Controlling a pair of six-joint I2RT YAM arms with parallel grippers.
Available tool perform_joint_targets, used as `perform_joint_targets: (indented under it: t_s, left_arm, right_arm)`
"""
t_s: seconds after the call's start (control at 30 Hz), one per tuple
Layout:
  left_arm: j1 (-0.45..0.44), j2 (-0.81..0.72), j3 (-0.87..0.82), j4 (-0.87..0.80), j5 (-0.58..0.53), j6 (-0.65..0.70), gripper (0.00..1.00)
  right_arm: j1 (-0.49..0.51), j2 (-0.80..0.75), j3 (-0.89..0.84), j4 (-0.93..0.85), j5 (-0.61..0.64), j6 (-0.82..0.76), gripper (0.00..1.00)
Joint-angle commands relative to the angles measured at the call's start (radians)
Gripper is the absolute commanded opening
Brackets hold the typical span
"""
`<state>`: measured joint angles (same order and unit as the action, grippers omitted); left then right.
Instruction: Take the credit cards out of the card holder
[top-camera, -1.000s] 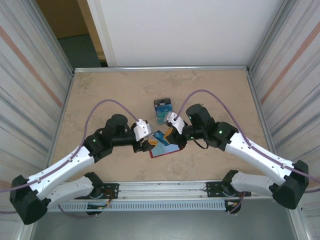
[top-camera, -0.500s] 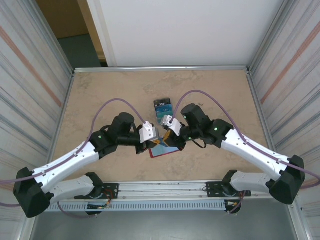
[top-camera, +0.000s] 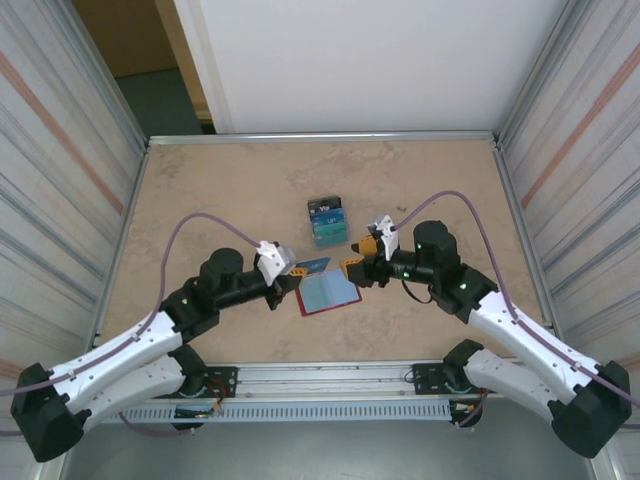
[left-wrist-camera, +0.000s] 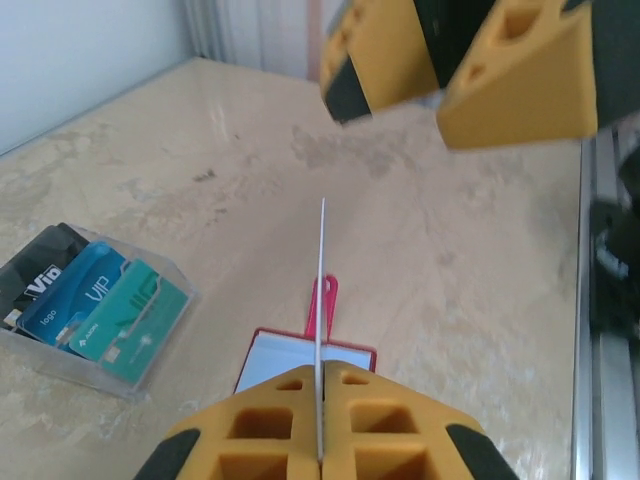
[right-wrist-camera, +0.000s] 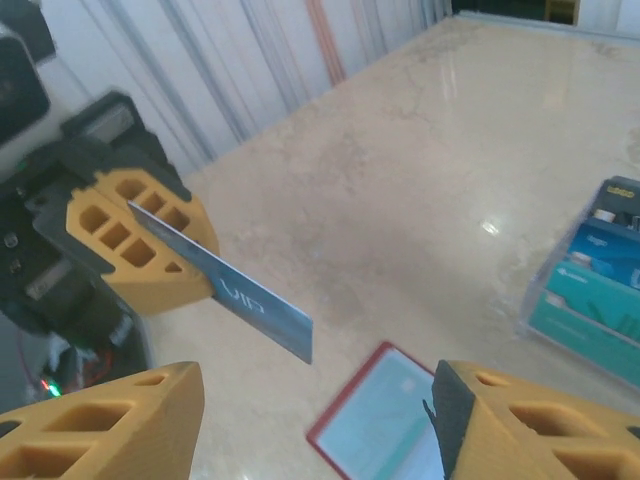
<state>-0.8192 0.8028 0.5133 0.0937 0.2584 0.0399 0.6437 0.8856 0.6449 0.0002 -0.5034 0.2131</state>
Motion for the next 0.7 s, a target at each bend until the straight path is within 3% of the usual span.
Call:
perform_joint_targets:
  t_s: [0.0, 0.17, 0.4, 0.5, 0.67]
  left_arm:
    - [0.001, -0.038, -0.062, 0.227, -0.050, -0.234, 0.00]
    - [0.002, -0.047, -0.105, 0.351, -0.015, -0.357, 0.00]
    - [0.002, -0.017, -0.120, 0.449, 0.049, -0.420, 0.00]
    - [0.001, 0.003, -0.122, 0.477, 0.071, -0.429, 0.00]
    - [0.002, 0.031, -0.120, 0.497, 0.088, -0.431, 0.00]
  right_arm:
    - [-0.012, 0.030, -0.044, 0.274, -0.129, 0.200, 0.63]
    - [-0.012, 0.099, -0.071, 0.462, -0.213, 0.279, 0.64]
    - [-0.009, 0.198, -0.048, 0.546, -0.277, 0.300, 0.60]
    - [-0.006, 0.216, -0.042, 0.582, -0.317, 0.311, 0.52]
    - [0.001, 0.216, -0.029, 0.584, -0.341, 0.306, 0.22]
